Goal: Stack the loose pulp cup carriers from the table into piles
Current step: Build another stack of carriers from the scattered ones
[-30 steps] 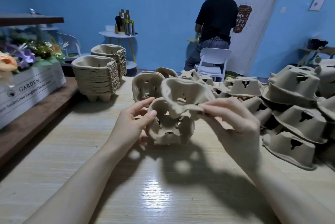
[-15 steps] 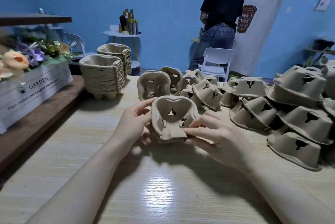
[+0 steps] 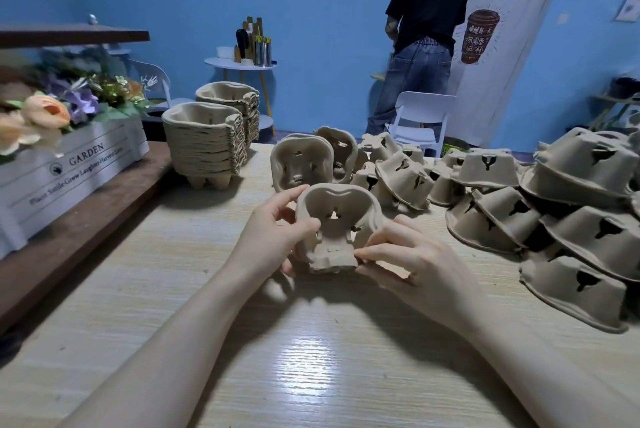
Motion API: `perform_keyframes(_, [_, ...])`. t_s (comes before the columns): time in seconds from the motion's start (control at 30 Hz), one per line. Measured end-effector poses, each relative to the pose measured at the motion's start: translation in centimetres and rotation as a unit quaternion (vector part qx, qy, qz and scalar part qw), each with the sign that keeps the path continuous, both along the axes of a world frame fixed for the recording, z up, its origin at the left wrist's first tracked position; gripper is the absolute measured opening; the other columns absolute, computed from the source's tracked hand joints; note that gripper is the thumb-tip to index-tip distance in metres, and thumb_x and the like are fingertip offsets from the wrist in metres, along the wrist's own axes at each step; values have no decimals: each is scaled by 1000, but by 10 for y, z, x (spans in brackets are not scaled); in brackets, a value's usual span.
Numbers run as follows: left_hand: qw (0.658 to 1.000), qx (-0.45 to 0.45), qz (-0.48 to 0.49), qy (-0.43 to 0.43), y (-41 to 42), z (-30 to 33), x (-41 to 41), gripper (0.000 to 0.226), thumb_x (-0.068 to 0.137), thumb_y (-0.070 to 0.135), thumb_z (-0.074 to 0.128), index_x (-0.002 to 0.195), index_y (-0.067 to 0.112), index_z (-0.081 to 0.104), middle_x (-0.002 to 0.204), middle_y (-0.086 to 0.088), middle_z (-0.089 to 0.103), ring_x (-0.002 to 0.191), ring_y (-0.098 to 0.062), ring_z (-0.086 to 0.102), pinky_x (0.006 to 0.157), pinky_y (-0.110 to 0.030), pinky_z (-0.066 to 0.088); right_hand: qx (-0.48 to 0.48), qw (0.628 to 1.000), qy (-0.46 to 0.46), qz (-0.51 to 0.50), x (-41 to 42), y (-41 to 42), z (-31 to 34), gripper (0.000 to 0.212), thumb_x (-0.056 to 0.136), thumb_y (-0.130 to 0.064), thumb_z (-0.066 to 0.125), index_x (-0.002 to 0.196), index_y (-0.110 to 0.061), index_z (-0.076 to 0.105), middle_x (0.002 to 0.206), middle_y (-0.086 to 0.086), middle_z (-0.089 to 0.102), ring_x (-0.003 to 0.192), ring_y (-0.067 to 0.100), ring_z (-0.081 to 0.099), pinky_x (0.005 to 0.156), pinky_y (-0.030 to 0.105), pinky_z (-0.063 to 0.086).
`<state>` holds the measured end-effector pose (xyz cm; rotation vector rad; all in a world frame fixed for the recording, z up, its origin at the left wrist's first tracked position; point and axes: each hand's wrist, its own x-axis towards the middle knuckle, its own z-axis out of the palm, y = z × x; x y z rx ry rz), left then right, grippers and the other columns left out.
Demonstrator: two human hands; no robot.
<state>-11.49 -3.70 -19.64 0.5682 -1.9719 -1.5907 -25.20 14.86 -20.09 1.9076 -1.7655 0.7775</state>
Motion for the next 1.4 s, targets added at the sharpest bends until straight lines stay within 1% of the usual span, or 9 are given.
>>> perform_keyframes(0.2, [999, -17, 35, -19, -6, 10, 2, 52, 87, 3, 68, 131, 29, 59, 77, 0, 60, 56, -18, 57, 35, -24, 44, -62, 995, -74, -28, -2, 2, -1, 24, 93, -32, 61, 93, -12, 74, 101, -1, 62, 88, 4, 60, 72, 18, 48])
perform_keyframes(0.33, [998, -19, 56, -13, -14, 10, 9, 48, 87, 2, 66, 128, 26, 62, 70, 9, 59, 44, -8, 55, 33, -23, 41, -108, 979, -160, -71, -11, 3, 3, 31, 96, -28, 51, 75, -8, 61, 76, 0, 55, 68, 11, 52, 60, 23, 41])
perform_keyframes(0.5, [997, -17, 76, -20, -27, 9, 17, 49, 85, 3, 66, 125, 31, 65, 70, 4, 61, 49, -11, 57, 34, -23, 39, -102, 962, -227, -116, -28, -17, 13, 25, 100, -32, 50, 83, -15, 60, 57, -6, 56, 49, 12, 51, 48, 35, 45])
perform_keyframes(0.63, [990, -4, 140, -18, -43, 6, 19, 43, 68, 24, 67, 90, 61, 64, 87, 6, 73, 73, -27, 70, 48, -31, 46, -72, 969, -210, -107, -43, -64, 35, 9, 96, -17, 59, 90, -16, 65, 85, -12, 57, 74, 16, 53, 70, 32, 47])
perform_keyframes(0.7, [986, 13, 163, -18, -50, 5, 21, 46, 60, 32, 62, 100, 55, 64, 99, 5, 73, 81, -32, 71, 54, -32, 47, -51, 973, -176, -139, -49, -91, 45, 23, 98, -21, 55, 82, -8, 64, 88, 0, 55, 79, 15, 49, 73, 27, 39])
perform_keyframes(0.8, [985, 27, 171, -21, -54, 4, 21, 59, 59, 31, 60, 116, 43, 65, 103, 5, 73, 81, -32, 71, 49, -28, 45, -11, 971, -143, -191, -55, -125, 50, 32, 101, -24, 48, 76, -6, 58, 78, 8, 59, 77, 25, 52, 69, 37, 36])
perform_keyframes(1.03, [985, 20, 169, -30, -56, 2, 18, 56, 58, 32, 60, 111, 49, 63, 101, 7, 73, 87, -32, 71, 69, -55, 60, 46, 954, -134, -265, -68, -167, 50, 28, 92, -36, 63, 116, -23, 57, 108, 4, 53, 99, 25, 56, 78, 34, 41])
perform_keyframes(1.2, [986, 37, 163, -28, -53, 6, 21, 45, 60, 26, 59, 98, 50, 65, 97, 7, 72, 79, -28, 71, 49, -33, 53, 57, 928, -188, -316, -71, -177, 46, 14, 91, -31, 62, 95, -17, 62, 107, 7, 52, 100, 29, 57, 79, 34, 42])
perform_keyframes(1.4, [987, 51, 155, -9, -52, 8, 23, 41, 79, 7, 66, 93, 46, 66, 100, 3, 71, 83, -28, 71, 45, -26, 46, -36, 927, -259, -270, -69, -156, 49, 5, 88, -25, 63, 87, -20, 61, 79, -4, 62, 86, 22, 61, 69, 31, 42])
